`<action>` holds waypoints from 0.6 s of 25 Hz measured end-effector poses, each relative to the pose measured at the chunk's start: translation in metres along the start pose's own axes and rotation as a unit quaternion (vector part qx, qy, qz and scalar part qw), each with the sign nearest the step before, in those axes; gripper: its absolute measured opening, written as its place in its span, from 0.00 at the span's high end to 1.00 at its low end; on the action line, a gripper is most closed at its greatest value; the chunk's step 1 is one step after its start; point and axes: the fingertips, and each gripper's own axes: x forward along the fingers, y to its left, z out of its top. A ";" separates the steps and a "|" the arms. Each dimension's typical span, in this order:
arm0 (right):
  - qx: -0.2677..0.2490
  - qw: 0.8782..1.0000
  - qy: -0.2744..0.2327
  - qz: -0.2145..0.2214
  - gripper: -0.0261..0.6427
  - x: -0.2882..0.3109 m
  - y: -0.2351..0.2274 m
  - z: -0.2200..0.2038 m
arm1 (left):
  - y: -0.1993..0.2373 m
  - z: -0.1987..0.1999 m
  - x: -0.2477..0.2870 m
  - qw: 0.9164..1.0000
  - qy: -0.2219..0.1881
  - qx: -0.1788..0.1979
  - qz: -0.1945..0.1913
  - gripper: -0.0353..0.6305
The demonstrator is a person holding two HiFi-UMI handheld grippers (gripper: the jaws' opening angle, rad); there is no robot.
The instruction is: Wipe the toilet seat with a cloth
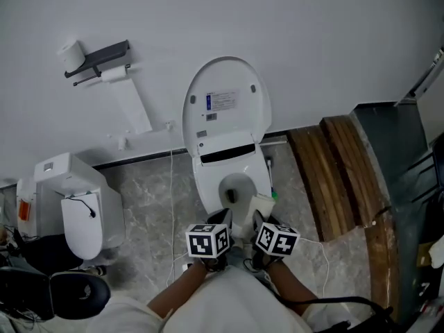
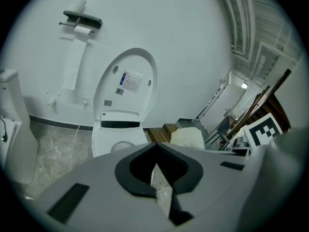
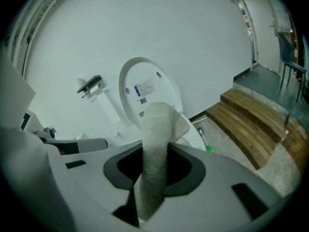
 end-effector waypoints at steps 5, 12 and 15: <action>-0.007 1.000 -0.006 -0.001 0.81 -0.016 0.002 0.004 | -0.013 0.012 -0.008 1.000 -0.014 0.010 -0.001 0.93; -0.050 0.997 -0.050 0.002 0.81 -0.048 0.015 0.031 | -0.025 0.034 -0.019 0.997 -0.043 0.064 0.008 0.93; -0.064 0.996 -0.063 -0.006 0.81 -0.049 0.013 0.037 | -0.029 0.046 -0.025 0.992 -0.069 0.101 0.015 0.93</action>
